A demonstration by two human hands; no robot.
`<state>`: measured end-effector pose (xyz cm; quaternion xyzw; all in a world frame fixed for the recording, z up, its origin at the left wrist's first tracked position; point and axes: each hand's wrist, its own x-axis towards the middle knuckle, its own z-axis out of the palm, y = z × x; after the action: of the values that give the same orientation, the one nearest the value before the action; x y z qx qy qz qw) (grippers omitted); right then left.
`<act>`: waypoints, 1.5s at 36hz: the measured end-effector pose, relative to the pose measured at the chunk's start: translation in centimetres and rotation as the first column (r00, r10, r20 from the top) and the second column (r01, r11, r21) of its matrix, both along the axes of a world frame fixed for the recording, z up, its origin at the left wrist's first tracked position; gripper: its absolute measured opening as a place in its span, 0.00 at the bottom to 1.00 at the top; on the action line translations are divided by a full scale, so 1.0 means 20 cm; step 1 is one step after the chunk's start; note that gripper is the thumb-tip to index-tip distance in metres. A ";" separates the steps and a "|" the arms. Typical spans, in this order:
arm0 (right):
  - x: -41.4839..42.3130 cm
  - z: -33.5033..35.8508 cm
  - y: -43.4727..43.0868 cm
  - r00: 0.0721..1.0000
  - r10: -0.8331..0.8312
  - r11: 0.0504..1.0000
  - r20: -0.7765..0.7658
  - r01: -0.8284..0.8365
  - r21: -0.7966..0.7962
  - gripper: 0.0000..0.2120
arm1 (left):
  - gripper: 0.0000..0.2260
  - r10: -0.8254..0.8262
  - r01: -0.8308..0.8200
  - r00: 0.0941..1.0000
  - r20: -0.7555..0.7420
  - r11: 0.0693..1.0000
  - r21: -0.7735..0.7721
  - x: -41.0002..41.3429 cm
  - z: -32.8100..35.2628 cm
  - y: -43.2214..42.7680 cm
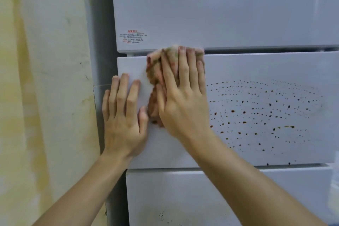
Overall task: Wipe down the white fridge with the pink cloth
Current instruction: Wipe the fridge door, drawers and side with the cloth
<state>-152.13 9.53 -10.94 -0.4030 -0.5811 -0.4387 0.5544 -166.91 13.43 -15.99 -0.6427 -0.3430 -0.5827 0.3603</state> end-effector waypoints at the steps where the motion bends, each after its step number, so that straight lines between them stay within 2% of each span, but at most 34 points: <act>1: -0.02 0.04 0.00 1.000 0.001 1.000 -0.023 -0.001 -0.001 0.28 | 0.26 0.003 -0.003 1.000 -0.006 1.000 0.008 0.00 0.00 0.00; 7: -0.13 0.03 0.03 0.999 0.034 0.999 0.001 -0.034 0.014 0.27 | 0.21 -0.001 -0.001 1.000 0.030 0.998 0.066 0.01 -0.01 0.04; 11: -0.27 0.10 0.02 0.993 0.095 0.995 0.065 -0.094 -0.016 0.25 | 0.31 0.006 -0.011 0.998 0.058 0.997 0.080 0.02 -0.02 0.03; 13: -0.28 0.12 0.02 0.992 0.090 0.996 0.094 -0.087 -0.034 0.25 | 0.33 -0.003 -0.002 0.999 0.053 0.995 0.103 0.02 -0.02 0.03; 17: -0.16 0.14 0.01 0.993 0.017 1.000 0.117 -0.020 0.022 0.26 | 0.27 -0.073 0.066 0.993 0.096 0.996 0.067 0.01 -0.02 0.04; 22: 0.06 0.13 -0.03 0.999 -0.025 0.995 0.032 0.022 0.100 0.23 | 0.28 -0.073 0.071 0.996 0.056 0.997 0.022 0.00 0.00 0.02; 29: 0.38 0.07 -0.10 0.967 -0.156 0.986 -0.201 0.165 0.032 0.22 | 0.28 -0.048 0.048 0.998 0.037 0.999 0.014 0.02 0.01 -0.01; 33: 0.25 0.07 -0.10 0.956 -0.072 0.997 -0.285 0.076 0.002 0.21 | 0.28 -0.057 0.058 0.997 0.052 0.998 -0.009 0.04 0.01 -0.03; 35: 0.12 0.07 -0.09 0.965 -0.041 0.999 -0.258 0.041 -0.007 0.23 | 0.28 -0.062 0.063 0.997 0.054 0.998 -0.007 0.04 0.01 -0.03; 39: -0.10 0.10 -0.07 0.998 0.032 0.999 -0.055 -0.033 -0.017 0.27 | 0.24 -0.066 0.063 0.996 0.056 0.997 0.040 0.05 0.01 -0.01; 44: 0.02 0.12 -0.08 0.999 -0.007 1.000 0.051 0.008 -0.009 0.25 | 0.27 -0.082 0.083 0.994 0.077 0.997 -0.008 0.05 0.02 -0.03; 49: 0.33 0.07 -0.10 0.987 -0.122 0.992 -0.100 0.123 0.002 0.24 | 0.29 -0.085 0.087 0.994 0.075 0.996 -0.026 0.08 0.04 -0.08; 54: 0.30 0.05 -0.09 0.980 -0.043 0.999 -0.197 0.046 0.011 0.24 | 0.28 -0.110 0.110 0.994 0.022 0.994 -0.001 0.13 0.06 -0.07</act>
<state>-146.18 7.82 -9.92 -0.4531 -0.5111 -0.4136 0.6020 -164.28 11.97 -14.81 -0.6545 -0.3119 -0.6082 0.3232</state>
